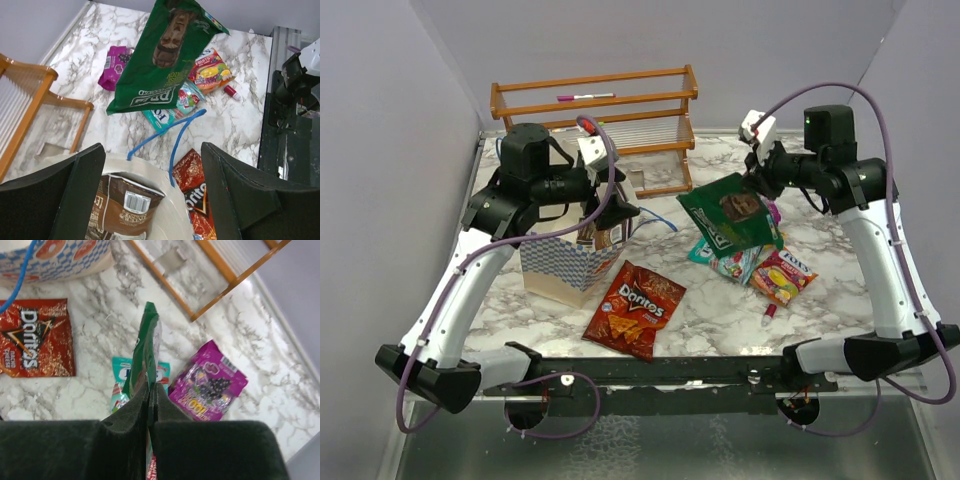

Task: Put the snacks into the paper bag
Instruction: Pick up the snack from the center of the board.

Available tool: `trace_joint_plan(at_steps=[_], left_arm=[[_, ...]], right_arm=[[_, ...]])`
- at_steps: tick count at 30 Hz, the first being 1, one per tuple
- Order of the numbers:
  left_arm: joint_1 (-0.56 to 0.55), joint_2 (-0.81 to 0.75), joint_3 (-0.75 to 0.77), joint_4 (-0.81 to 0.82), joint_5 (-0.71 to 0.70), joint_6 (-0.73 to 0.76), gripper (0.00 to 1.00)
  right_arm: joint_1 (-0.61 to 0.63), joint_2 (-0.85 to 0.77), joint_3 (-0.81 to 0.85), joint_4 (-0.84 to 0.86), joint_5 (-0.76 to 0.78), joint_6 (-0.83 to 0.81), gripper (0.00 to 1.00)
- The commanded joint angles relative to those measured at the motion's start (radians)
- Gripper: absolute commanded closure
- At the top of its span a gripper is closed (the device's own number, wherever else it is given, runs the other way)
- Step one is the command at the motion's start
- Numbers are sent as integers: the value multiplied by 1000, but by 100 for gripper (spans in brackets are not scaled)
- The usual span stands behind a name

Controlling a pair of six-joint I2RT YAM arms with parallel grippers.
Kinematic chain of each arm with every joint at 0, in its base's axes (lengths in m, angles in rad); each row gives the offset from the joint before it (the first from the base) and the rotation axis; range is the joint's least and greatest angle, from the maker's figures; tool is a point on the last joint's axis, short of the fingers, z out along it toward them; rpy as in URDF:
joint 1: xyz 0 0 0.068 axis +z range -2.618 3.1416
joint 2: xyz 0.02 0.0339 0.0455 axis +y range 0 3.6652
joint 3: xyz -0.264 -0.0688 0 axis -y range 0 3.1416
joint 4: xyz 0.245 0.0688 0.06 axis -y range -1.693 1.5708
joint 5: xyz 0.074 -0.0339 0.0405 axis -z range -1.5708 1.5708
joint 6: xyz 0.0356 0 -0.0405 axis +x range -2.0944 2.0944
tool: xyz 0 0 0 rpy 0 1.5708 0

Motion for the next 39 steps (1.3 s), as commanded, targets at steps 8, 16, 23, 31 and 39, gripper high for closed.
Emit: trace_joint_plan(at_steps=[8, 16, 23, 31, 39], left_arm=[[2, 115, 107, 203, 115, -32, 21], [-62, 268, 227, 262, 130, -32, 21], [-120, 429, 353, 283, 131, -50, 24], [-171, 600, 492, 238, 140, -56, 38], [-194, 659, 520, 276, 188, -113, 67]], right_arm=[[1, 101, 248, 80, -82, -30, 99], [1, 132, 325, 112, -187, -11, 99], [1, 144, 356, 128, -208, 4, 99], [1, 141, 365, 134, -210, 17, 99], [1, 100, 298, 166, -191, 45, 99]])
